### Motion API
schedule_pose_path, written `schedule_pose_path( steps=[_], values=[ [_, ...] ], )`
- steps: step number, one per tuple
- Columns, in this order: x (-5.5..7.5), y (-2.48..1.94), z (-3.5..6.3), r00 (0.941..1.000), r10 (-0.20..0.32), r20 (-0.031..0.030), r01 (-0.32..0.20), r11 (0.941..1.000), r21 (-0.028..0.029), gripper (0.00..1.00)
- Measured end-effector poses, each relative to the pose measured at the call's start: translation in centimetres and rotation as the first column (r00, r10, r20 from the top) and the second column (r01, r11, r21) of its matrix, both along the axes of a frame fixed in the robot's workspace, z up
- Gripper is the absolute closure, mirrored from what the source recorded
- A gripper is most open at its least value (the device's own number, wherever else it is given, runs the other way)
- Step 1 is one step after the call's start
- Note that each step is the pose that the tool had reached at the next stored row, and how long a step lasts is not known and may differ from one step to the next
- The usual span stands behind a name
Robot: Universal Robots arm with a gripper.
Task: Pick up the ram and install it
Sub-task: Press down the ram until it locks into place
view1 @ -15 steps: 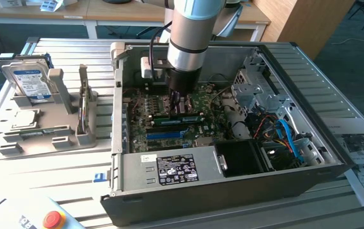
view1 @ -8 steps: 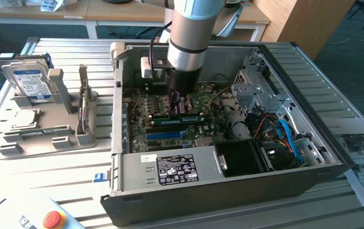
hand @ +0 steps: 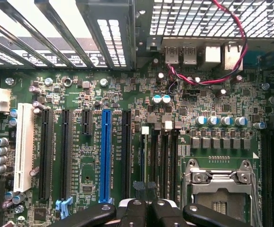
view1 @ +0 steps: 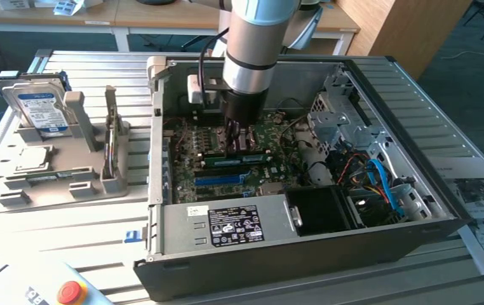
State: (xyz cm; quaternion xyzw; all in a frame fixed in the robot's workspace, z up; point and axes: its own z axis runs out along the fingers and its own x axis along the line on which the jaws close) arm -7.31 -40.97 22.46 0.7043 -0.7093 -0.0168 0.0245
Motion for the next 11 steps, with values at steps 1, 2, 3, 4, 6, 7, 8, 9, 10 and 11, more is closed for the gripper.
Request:
schedule_pose_path(
  steps=[1, 2, 3, 4, 6, 7, 8, 9, 10, 11],
  values=[
    [0.0, 0.00, 0.08, 1.0000, 0.000, 0.0000, 0.000, 1.0000, 0.0000, 0.89],
    [0.0, 0.00, 0.17, 1.0000, 0.000, -0.0001, 0.000, 1.0000, -0.0001, 0.89],
    [0.0, 0.00, 0.26, 1.0000, 0.000, -0.0001, 0.000, 1.0000, -0.0002, 0.89],
    [0.0, 0.00, 0.37, 1.0000, 0.000, -0.0001, 0.000, 1.0000, -0.0002, 0.89],
    [0.0, 0.00, 0.60, 1.0000, 0.000, -0.0001, 0.000, 1.0000, -0.0002, 0.89],
    [0.0, 0.00, 0.72, 1.0000, 0.000, -0.0001, 0.000, 1.0000, -0.0003, 0.89],
    [0.0, 0.00, 0.84, 1.0000, 0.000, -0.0001, 0.000, 1.0000, -0.0002, 0.89],
    [0.0, 0.00, 0.97, 1.0000, 0.000, -0.0002, 0.000, 1.0000, -0.0003, 0.89],
    [0.0, 0.00, 1.10, 1.0000, 0.000, -0.0001, 0.000, 1.0000, -0.0002, 0.89],
    [0.0, 0.00, 1.25, 1.0000, 0.000, -0.0001, 0.000, 1.0000, -0.0002, 0.89]
  ],
)
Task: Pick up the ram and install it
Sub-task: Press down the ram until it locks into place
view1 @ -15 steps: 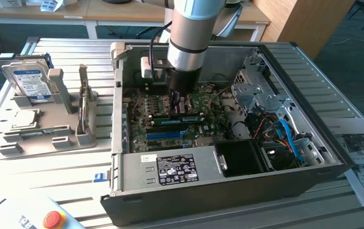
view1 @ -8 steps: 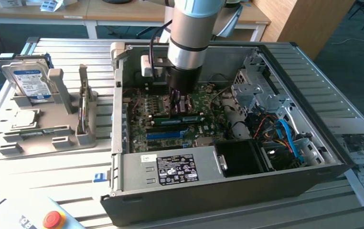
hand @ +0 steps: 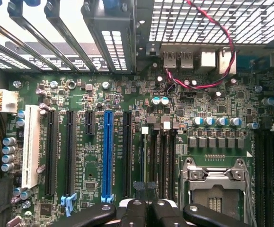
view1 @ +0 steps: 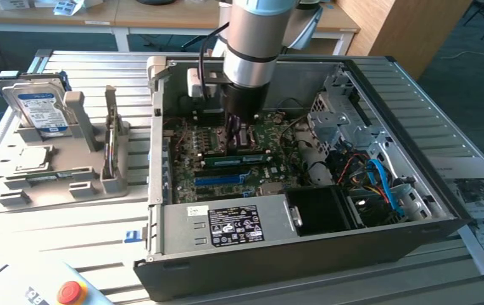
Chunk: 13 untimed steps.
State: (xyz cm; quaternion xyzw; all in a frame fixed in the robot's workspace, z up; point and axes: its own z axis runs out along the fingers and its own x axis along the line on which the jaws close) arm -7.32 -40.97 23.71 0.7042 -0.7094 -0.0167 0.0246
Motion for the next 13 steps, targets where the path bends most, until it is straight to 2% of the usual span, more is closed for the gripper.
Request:
schedule_pose_path(
  steps=[13],
  values=[
    [0.0, 0.00, 2.11, 1.0000, 0.000, 0.0000, 0.000, 1.0000, 0.0000, 0.89]
  ],
)
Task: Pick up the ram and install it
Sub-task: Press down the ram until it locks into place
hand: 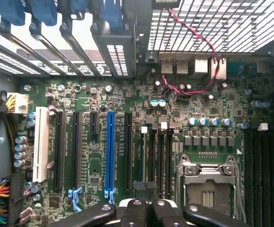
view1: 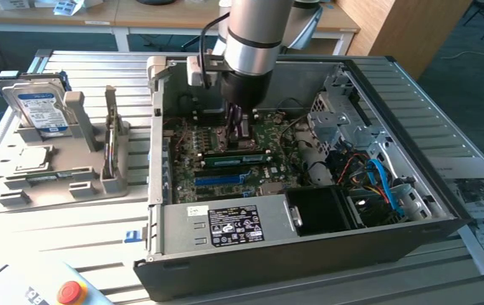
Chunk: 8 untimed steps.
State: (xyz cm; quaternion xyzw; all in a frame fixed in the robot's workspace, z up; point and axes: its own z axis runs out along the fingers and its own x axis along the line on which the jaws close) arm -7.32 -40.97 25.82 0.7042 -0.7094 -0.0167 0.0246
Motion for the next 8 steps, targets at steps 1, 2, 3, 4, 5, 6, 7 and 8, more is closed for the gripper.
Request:
schedule_pose_path(
  steps=[1, 2, 3, 4, 5, 6, 7, 8],
  values=[
    [0.0, 0.00, 0.21, 1.0000, 0.000, 0.0000, 0.000, 1.0000, 0.0000, 0.89],
    [0.0, 0.00, 0.46, 1.0000, 0.000, 0.0000, 0.000, 1.0000, -0.0001, 0.89],
    [0.0, 0.00, 0.68, 1.0000, 0.000, -0.0001, 0.000, 1.0000, -0.0003, 0.89],
    [0.0, 0.00, 0.85, 1.0000, 0.000, 0.0000, 0.000, 1.0000, -0.0006, 0.89],
    [0.0, 0.00, 1.05, 1.0000, 0.000, 0.0000, 0.000, 1.0000, -0.0012, 0.89],
    [0.0, 0.00, 1.24, 1.0000, 0.000, 0.0000, 0.000, 1.0000, -0.0015, 0.89],
    [0.0, 0.00, 1.44, 1.0000, 0.000, 0.0000, 0.000, 1.0000, -0.0019, 0.89],
    [0.0, 0.00, 1.65, 1.0000, 0.000, 0.0000, 0.000, 1.0000, -0.0020, 0.89]
  ],
)
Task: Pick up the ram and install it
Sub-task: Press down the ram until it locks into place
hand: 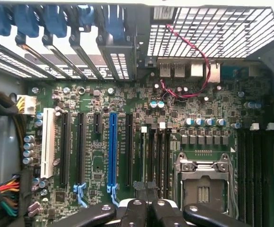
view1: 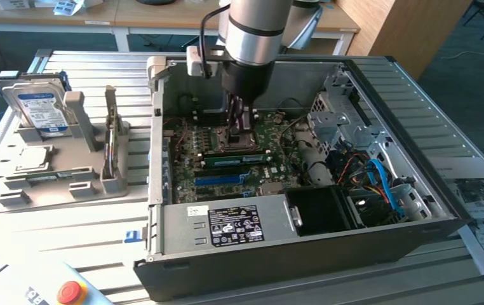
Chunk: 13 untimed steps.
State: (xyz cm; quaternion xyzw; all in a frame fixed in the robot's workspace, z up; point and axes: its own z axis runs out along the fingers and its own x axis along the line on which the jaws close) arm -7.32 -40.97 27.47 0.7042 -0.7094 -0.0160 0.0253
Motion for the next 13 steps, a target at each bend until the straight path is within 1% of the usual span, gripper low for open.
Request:
schedule_pose_path(
  steps=[5, 13],
  values=[
    [0.0, 0.00, 0.94, 1.0000, 0.000, 0.0003, 0.000, 1.0000, -0.0010, 0.89],
    [0.0, 0.00, 2.28, 1.0000, 0.000, 0.0018, 0.000, 1.0000, -0.0042, 0.89]
  ],
)
